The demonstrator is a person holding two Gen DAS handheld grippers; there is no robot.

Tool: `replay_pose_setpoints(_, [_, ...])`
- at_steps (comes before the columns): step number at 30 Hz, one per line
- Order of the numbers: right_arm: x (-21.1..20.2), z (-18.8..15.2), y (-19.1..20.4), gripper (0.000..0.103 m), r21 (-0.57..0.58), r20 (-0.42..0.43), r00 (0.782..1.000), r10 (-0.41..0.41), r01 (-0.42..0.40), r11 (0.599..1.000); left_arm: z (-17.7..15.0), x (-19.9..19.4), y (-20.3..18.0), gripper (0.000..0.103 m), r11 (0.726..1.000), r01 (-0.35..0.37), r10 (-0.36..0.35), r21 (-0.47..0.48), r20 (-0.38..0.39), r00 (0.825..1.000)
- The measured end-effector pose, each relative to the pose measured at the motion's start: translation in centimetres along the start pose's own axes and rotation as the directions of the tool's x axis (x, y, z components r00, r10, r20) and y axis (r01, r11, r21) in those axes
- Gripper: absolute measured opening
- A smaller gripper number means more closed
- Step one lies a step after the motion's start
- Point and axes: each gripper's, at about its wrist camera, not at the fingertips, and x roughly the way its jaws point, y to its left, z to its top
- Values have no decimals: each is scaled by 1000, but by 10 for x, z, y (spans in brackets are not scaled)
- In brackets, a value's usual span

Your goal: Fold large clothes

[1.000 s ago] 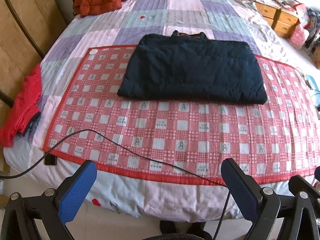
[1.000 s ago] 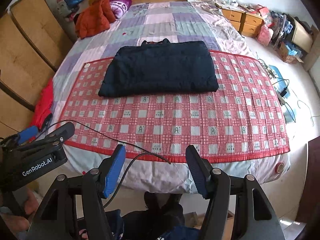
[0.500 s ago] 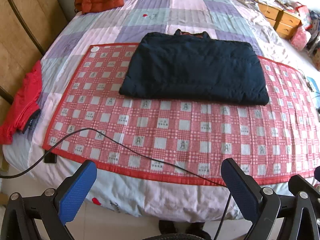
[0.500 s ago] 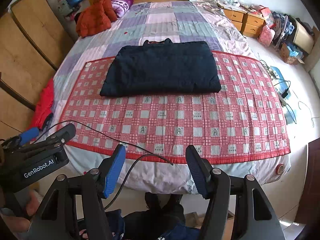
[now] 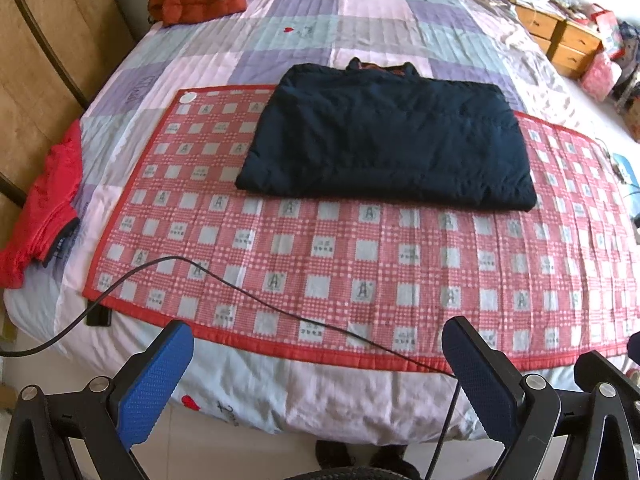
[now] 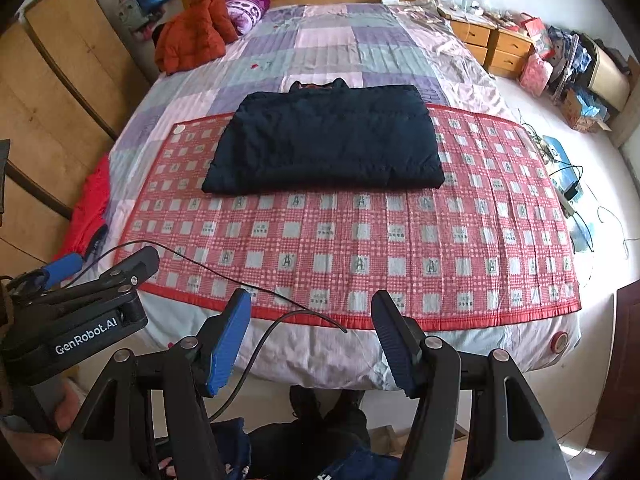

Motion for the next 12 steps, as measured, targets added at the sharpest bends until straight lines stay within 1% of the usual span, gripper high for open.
replay_pose_setpoints(12, [0, 2, 2, 66, 0, 2, 1000, -2, 2, 1000, 4, 2, -14, 102, 1000, 10, -10, 6, 1, 1000])
